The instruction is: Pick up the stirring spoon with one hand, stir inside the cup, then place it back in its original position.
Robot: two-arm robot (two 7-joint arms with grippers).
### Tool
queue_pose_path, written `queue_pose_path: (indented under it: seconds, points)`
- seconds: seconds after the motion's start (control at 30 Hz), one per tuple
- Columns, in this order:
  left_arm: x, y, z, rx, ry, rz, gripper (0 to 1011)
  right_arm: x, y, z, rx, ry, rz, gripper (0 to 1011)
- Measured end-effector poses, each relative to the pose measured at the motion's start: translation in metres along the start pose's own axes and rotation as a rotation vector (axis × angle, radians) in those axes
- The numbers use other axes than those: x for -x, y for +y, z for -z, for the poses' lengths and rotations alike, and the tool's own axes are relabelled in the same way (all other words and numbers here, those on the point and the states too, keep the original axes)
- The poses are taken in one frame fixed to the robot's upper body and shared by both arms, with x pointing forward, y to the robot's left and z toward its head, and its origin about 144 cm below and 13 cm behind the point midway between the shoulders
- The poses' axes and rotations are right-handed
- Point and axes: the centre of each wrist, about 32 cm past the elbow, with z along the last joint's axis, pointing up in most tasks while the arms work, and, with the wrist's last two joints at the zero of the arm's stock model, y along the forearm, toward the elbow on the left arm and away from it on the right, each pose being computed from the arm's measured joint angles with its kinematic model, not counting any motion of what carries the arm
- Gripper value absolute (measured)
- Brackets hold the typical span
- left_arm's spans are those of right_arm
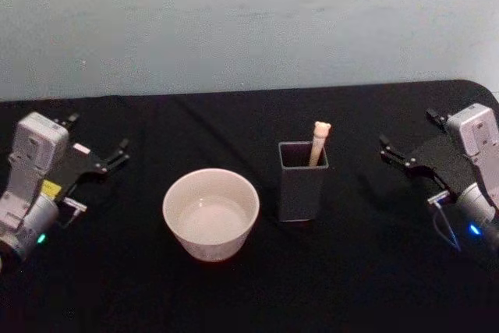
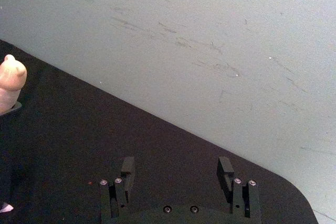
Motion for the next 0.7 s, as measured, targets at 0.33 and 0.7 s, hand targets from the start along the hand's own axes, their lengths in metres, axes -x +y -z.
queue_pose_path:
  seconds: [0.33, 0.7]
  points:
    - [0.0000, 0.0000, 0.0000, 0.000, 0.000, 0.000, 1001, 0.0000, 0.0000, 0.0000, 0.000, 0.000, 0.000, 1003]
    - [0.0000, 0.0000, 0.0000, 0.000, 0.000, 0.000, 1001, 0.0000, 0.0000, 0.0000, 0.000, 0.000, 0.000, 1003]
